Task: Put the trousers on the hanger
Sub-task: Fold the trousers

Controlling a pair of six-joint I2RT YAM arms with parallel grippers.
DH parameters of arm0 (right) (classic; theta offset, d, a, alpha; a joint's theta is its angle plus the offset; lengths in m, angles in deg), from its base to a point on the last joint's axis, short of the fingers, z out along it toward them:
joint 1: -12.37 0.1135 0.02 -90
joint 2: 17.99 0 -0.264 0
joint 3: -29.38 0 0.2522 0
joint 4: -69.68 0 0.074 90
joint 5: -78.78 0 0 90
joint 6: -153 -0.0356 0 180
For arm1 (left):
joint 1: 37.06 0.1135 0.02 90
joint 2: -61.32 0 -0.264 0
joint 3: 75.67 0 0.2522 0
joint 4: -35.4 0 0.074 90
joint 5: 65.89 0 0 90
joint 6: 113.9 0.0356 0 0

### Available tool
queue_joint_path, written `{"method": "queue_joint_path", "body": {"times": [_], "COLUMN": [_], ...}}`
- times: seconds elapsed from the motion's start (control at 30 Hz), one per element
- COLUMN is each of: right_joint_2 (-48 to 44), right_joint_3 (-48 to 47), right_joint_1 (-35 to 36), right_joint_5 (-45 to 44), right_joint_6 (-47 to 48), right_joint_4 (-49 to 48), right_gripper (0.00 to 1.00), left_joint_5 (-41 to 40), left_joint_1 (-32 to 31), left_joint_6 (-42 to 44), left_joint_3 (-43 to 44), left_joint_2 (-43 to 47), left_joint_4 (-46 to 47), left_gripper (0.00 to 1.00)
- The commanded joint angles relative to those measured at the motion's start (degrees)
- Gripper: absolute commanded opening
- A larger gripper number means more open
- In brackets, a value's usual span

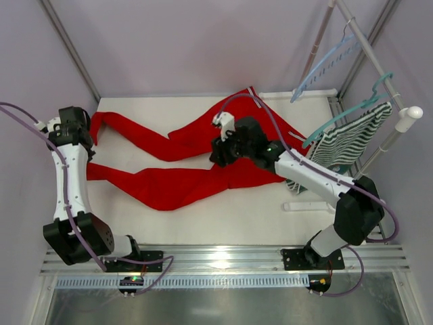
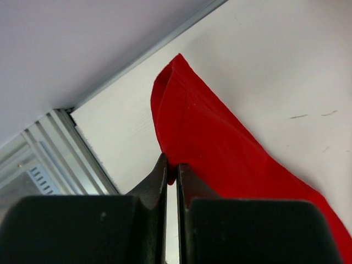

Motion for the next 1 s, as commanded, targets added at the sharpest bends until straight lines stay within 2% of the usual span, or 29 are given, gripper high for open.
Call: {"method": "queue_joint_path", "body": {"times": [0.0,0.13,0.3,0.47,0.87,0.97], "right_joint_2": [1.1,4.1,13.4,17.7,25.7,26.7], "right_joint_3": [0.0,-1.8,-9.9,-12.0,-14.2,-14.3], "right_joint_1": [5.5,10.5,16.6,21.3,24.6,24.6], "right_joint_5": [8.8,12.4,11.3,8.4,-0.5,-0.5], "right_joint_6": [10.3,16.3,22.4,25.9,29.2,29.2], "right_joint_4": [-5.1,-4.3,5.3,5.3,2.8,3.4], "right_gripper": [0.54,0.55,0.63,0.65,0.67,0.62], "left_joint_5": [4.2,3.0,3.5,2.6,2.3,1.5], "left_joint_1": [0.4,0.4,0.4,0.4,0.4,0.3], "left_joint_6": [-2.9,-5.9,-11.3,-10.4,-10.3,-10.6], "left_joint_3": [0.3,-1.3,-1.0,-2.2,-3.6,-3.9], "left_joint_2": [2.9,3.8,1.9,-0.5,-1.7,-2.0], "left_joint_4": [3.4,3.9,2.0,2.9,5.0,4.7], "left_gripper": [0.0,0.0,0.0,0.0,0.0,0.0]}}
